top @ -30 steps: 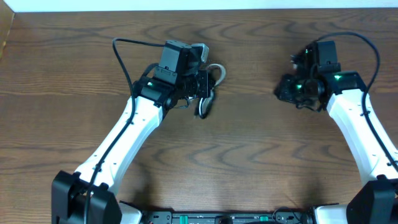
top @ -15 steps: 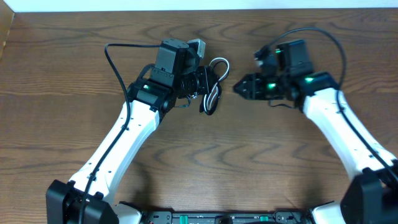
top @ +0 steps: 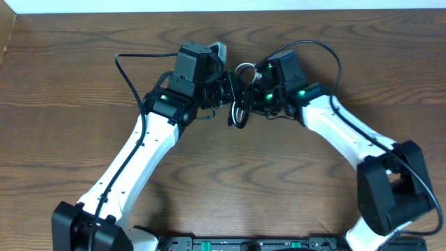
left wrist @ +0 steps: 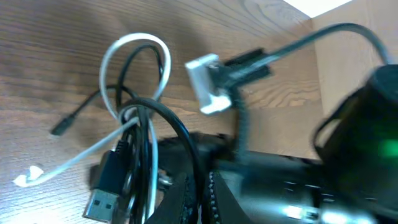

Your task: Untangle cables

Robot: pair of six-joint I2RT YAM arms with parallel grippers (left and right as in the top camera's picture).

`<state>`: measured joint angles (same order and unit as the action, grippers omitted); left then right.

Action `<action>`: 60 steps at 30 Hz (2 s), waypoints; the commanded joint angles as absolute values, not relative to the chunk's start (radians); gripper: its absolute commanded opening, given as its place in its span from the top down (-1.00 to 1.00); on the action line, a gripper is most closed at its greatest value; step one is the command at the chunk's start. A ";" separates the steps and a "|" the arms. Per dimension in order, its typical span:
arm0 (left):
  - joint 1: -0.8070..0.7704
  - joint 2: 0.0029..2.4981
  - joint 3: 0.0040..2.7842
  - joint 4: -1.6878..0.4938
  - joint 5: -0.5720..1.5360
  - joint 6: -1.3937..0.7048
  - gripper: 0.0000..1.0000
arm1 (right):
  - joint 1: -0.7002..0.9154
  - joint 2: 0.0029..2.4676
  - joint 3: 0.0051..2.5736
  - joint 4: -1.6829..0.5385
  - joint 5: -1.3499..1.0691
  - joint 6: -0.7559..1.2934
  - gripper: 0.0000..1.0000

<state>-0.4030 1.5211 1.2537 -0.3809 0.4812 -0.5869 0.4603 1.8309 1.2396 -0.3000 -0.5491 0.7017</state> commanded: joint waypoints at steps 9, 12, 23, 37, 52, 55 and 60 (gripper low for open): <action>-0.377 1.501 1.266 -0.408 0.402 -0.569 0.86 | 0.469 1.831 1.242 -0.315 -0.445 0.733 0.98; -0.352 1.503 1.266 -0.473 0.292 -0.543 0.85 | 0.414 1.738 1.242 -0.389 -0.452 0.673 0.98; -0.262 1.509 1.266 -0.637 0.204 -0.302 0.85 | 0.102 1.428 1.242 -0.662 -0.555 0.611 0.98; -0.262 1.511 1.265 -0.657 0.254 -0.258 0.85 | 0.003 1.459 1.241 -0.880 -0.403 0.432 0.98; -0.262 1.511 1.265 -0.657 0.277 -0.258 0.84 | 0.237 1.570 1.241 -0.808 -0.334 0.429 -0.96; -0.268 1.516 1.265 -0.645 0.335 -0.258 0.84 | 0.208 1.570 1.242 -0.820 -0.274 0.438 -0.98; -0.334 1.560 1.265 -0.564 0.398 -0.271 0.66 | 0.073 1.567 1.242 -0.857 -0.222 0.448 -0.92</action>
